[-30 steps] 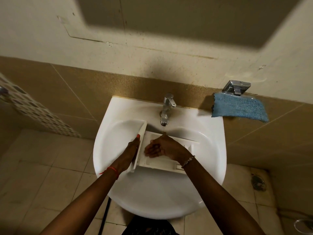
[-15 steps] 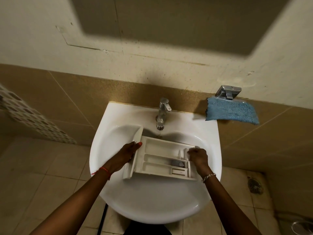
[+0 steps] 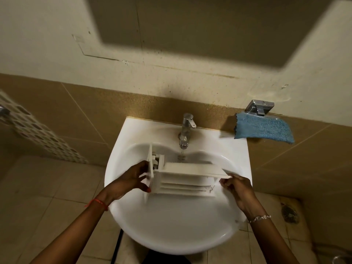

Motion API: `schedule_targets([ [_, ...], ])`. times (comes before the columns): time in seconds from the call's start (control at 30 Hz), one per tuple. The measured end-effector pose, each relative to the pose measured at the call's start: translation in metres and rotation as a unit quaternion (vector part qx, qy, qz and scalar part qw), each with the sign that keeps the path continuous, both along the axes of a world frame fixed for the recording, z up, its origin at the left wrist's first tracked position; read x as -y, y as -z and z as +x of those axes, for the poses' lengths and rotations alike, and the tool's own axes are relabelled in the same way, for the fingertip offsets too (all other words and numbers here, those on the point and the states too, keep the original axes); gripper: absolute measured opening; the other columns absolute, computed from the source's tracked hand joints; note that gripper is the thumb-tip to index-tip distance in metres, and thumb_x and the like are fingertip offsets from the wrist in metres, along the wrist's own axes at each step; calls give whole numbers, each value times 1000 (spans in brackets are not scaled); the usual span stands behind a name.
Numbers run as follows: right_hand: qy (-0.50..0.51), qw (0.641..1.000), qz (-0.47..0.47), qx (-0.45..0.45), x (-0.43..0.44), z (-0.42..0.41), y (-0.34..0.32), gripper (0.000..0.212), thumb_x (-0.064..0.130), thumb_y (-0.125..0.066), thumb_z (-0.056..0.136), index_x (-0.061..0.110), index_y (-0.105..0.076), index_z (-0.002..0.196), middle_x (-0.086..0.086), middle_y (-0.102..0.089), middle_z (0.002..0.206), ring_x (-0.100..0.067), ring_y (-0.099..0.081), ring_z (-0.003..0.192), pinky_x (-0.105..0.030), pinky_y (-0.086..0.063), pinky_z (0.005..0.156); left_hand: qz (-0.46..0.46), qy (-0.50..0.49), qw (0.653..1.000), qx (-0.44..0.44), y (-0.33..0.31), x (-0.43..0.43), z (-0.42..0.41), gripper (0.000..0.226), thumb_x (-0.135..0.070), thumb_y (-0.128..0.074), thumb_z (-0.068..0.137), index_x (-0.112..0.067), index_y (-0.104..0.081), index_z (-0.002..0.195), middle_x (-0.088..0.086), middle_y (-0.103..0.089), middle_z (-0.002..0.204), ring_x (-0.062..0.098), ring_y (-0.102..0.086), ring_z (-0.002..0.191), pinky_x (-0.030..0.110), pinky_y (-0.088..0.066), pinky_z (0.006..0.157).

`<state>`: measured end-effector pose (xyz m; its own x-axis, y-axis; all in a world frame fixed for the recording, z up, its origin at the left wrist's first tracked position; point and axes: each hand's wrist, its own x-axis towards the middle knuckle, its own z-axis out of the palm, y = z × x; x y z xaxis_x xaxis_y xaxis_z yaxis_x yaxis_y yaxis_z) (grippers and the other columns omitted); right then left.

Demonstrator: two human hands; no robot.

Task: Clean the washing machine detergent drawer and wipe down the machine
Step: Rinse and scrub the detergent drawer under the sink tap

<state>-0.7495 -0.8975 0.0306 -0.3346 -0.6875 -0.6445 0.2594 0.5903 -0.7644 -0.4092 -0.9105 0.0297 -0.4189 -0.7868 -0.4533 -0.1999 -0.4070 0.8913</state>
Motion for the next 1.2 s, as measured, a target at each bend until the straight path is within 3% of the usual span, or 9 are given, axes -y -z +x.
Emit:
schedule_targets([
  [0.1, -8, 998, 12, 53, -9, -4, 3, 34, -26, -33, 76, -8, -59, 87, -22, -63, 81, -31, -64, 80, -21, -55, 67, -18, -19, 1000, 6, -4, -3, 3, 78, 14, -68, 46, -9, -54, 120, 5, -61, 122, 6, -53, 118, 13, -43, 93],
  [0.23, -120, 992, 43, -20, -14, -8, -4, 34, -24, -33, 75, -7, -62, 70, -10, -63, 57, -15, -59, 51, -12, -45, 42, -52, -7, 997, 49, -5, -9, 2, 80, 18, -62, 49, -19, -54, 120, -1, -60, 123, -6, -50, 116, 8, -34, 100],
  [0.43, -141, 977, -90, -132, 22, 15, -24, 22, -11, -50, 85, -1, -70, 80, -2, -67, 59, -12, -61, 56, -14, -51, 56, -54, -18, 996, 64, 0, -11, -1, 88, 31, -55, 61, -38, -45, 115, -20, -53, 120, -12, -44, 112, 0, -39, 85],
  [0.6, -68, 960, 10, 272, 76, 72, -26, 25, 4, -36, 96, -12, -55, 90, -26, -62, 89, -36, -59, 91, -35, -54, 83, -52, -16, 998, 44, -6, -8, -2, 81, 21, -55, 62, -37, -43, 117, -17, -49, 122, -9, -44, 112, 7, -44, 83],
  [0.77, 7, 928, 56, 369, 96, 109, -10, 29, -2, -27, 97, -14, -52, 90, -28, -54, 96, -41, -50, 98, -47, -29, 110, -15, -31, 999, 29, -8, -5, -3, 67, -4, -42, 59, -31, -54, 119, -14, -59, 116, -5, -54, 100, 8, -42, 69],
  [0.9, 60, 914, 53, 397, 103, 123, 0, 26, -4, -28, 92, -3, -52, 82, -18, -50, 80, -28, -48, 76, -39, -50, 76, 29, -136, 990, -21, -8, -7, -4, 37, -17, -50, 75, -13, -65, 109, -9, -69, 105, 7, -58, 106, 9, -45, 86],
  [0.97, 33, 923, 60, 379, 105, 125, -1, 19, -7, -31, 77, 4, -46, 75, -11, -42, 72, -20, -41, 67, -30, -39, 65, 34, -166, 985, -42, -11, -11, -6, 32, -22, -49, 91, -10, -59, 119, -4, -63, 121, 0, -55, 112, 13, -42, 95],
  [1.03, -16, 939, 71, 335, 104, 123, -3, 16, -4, -31, 70, 8, -42, 72, -7, -38, 66, -16, -33, 61, -25, -26, 59, 24, -159, 986, -35, -20, -13, -11, 21, -30, -54, 90, -17, -62, 104, -12, -68, 105, -6, -58, 98, 9, -43, 86],
  [1.2, -56, 962, 77, 255, 96, 96, -4, 31, 2, -24, 92, 10, -38, 65, -5, -37, 44, -15, -29, 54, -24, -24, 50, -16, -145, 989, -25, -41, -14, -21, 85, -85, -65, 30, -28, -62, 93, -31, -68, 82, -19, -59, 84, 5, -43, 86],
])
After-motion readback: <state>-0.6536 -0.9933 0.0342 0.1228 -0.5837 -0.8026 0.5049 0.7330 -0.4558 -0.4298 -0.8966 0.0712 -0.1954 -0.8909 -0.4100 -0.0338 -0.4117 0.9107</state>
